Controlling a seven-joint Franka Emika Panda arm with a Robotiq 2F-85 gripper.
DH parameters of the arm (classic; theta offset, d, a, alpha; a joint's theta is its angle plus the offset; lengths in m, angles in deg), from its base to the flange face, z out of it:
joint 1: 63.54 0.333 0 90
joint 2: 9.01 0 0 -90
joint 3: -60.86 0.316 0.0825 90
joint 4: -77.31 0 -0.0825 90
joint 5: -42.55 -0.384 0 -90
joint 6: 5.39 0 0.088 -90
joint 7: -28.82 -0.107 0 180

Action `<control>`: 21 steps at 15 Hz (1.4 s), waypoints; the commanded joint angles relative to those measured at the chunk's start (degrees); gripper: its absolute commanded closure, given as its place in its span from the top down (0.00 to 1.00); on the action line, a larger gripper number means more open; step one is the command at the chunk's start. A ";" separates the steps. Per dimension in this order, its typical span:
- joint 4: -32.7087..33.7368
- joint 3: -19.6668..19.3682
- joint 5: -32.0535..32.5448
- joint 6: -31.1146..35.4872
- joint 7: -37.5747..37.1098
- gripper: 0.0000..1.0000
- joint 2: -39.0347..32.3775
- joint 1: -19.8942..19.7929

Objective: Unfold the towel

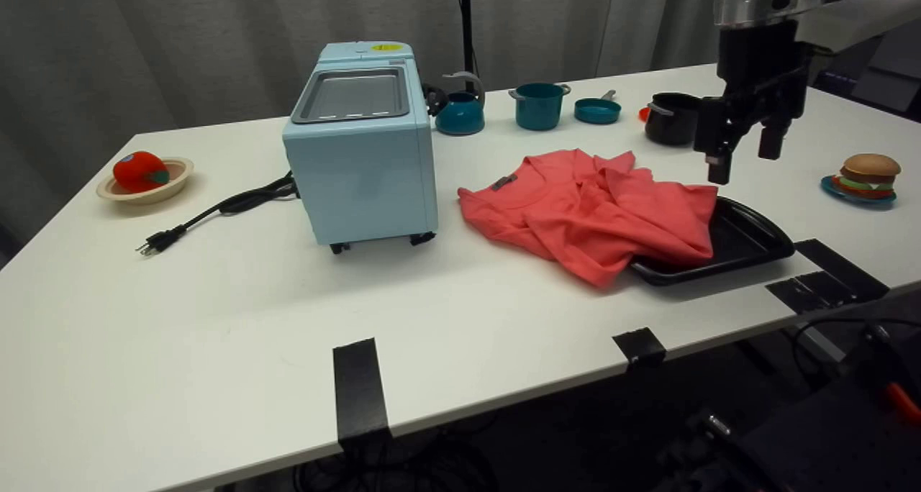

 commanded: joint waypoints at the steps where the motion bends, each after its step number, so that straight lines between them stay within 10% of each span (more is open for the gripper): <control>1: -0.71 -0.20 -5.47 12.00 0.64 1.00 -2.31 2.05; 13: 5.43 1.28 -8.88 36.65 -1.08 1.00 -22.08 3.12; 21: 9.20 2.04 -8.82 38.26 -0.68 0.37 -25.89 2.47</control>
